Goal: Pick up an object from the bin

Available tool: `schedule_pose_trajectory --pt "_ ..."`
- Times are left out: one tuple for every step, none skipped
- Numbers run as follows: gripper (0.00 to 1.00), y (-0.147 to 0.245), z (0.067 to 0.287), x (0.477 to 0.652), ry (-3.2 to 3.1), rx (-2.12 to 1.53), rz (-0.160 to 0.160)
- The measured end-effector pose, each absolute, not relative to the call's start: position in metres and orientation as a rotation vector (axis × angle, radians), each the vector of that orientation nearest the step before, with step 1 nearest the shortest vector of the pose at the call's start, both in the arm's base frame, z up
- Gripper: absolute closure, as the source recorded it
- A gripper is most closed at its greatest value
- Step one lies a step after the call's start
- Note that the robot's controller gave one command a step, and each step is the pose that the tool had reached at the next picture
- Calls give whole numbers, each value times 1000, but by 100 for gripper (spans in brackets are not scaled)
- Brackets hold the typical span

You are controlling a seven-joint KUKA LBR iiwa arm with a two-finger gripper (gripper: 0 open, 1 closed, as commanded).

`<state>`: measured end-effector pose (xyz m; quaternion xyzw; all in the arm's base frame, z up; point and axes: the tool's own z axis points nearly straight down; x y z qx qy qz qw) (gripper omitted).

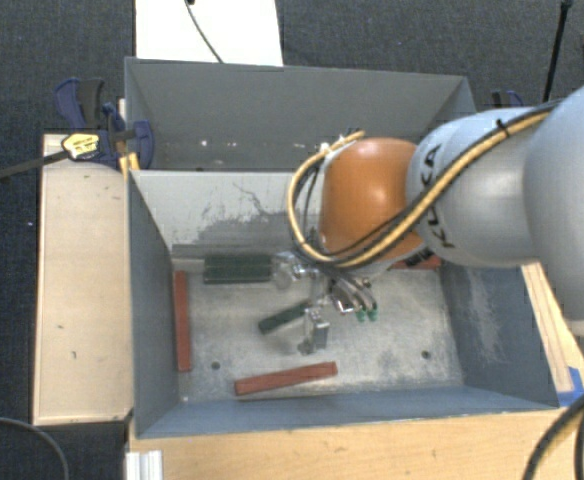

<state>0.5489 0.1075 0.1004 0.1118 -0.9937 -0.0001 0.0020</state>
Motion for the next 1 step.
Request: schedule_pose_trajectory --pt "0 111 69 543 -3128 258 -1"
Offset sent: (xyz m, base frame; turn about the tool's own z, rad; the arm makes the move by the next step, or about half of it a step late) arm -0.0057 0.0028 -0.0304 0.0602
